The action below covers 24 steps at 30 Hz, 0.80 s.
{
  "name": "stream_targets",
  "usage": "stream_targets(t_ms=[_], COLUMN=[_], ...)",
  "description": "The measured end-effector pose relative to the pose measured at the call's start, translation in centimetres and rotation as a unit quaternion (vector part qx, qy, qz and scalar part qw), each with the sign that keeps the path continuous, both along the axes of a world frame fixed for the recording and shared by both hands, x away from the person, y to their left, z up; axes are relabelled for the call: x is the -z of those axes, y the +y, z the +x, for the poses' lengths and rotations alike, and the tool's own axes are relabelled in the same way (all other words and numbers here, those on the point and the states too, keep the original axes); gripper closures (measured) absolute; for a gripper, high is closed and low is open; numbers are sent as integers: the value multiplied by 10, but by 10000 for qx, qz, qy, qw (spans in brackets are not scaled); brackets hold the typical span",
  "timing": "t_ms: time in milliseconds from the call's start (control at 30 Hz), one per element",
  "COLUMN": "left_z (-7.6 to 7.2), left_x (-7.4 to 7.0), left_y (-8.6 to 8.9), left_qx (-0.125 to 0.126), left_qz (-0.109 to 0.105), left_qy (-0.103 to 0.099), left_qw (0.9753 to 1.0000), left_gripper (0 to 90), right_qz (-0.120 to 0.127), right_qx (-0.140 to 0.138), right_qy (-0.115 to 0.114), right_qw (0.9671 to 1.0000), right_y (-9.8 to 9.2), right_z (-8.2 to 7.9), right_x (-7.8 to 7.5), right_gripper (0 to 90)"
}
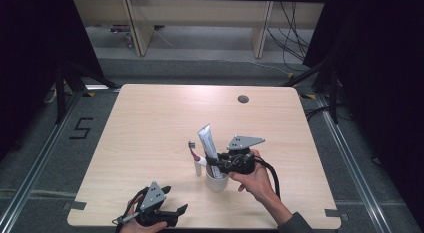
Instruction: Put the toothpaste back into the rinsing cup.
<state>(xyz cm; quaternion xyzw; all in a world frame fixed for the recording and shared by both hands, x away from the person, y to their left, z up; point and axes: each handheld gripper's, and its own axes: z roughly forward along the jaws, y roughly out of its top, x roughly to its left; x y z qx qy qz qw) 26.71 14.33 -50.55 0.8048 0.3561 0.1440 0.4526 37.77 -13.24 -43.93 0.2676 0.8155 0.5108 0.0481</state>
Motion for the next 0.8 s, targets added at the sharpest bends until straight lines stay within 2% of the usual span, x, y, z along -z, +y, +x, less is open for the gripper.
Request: stream_targets(t_ms=[33, 100, 133, 167, 200, 233, 267, 367, 467, 500, 533, 567, 600, 633, 733, 767, 800], left_z=[0, 0, 0, 0, 0, 0, 0, 0, 0, 0, 0, 0, 0, 0, 0, 0, 0], left_x=[0, 0, 0, 0, 0, 0, 0, 0, 0, 0, 0, 0, 0, 0, 0, 0, 1], left_y=[0, -1, -1, 0, 0, 0, -1, 0, -1, 0, 0, 0, 0, -1, -1, -1, -1], left_qx=[-3, -26, 1, 10, 5, -16, -25, 13, -7, 17, 27, 20, 4, 7, 5, 1, 6], left_qz=[-5, -6, -16, 1, -8, -4, -6, -1, -15, 6, -17, -12, -11, -12, -43, -47, -40], left_qy=[-3, 11, 10, 4, 1, 4, 9, -4, 15, -3, -15, -9, 1, 2, 3, 8, 5], left_qw=[10000, 10000, 10000, 10000, 10000, 10000, 10000, 10000, 10000, 10000, 10000, 10000, 10000, 10000, 10000, 10000, 10000], left_gripper=[183, 183, 183, 183, 183, 183, 183, 183, 183, 183, 183, 183, 183, 183, 183, 183, 183], right_qz=[-94, -86, -134, -94, -144, -222, -137, -218, -241, -210, -343, -390, -321, -352, -335, -330, -341], right_qx=[22, 45, 53, -26, 8, 13, -4, 1, -13, 82, 14, 36, -73, 73, -14, 54, 24], right_qy=[-112, 75, -10, 5, 39, -52, 14, 116, -29, 171, 65, 111, 41, 170, 142, 243, 104], right_qw=[9999, 9999, 9999, 10000, 9999, 9997, 9999, 9997, 9997, 9996, 9994, 9992, 9995, 9992, 9993, 9991, 9994], right_y=[-1, 0, -1, 0, 0, -1, 0, -1, -2, -1, -2, -2, -2, -3, -4, -5, -5], right_z=[1, -1, -1, 0, -1, -1, -1, -1, -1, -4, -2, -4, -2, -4, -4, -6, -4], right_x=[1, 3, 4, 5, 6, 6, 8, 10, 12, 12, 12, 12, 13, 12, 12, 12, 13], right_gripper=[768, 767, 767, 766, 766, 766, 764, 762, 759, 757, 750, 744, 744, 745, 742, 739, 737])
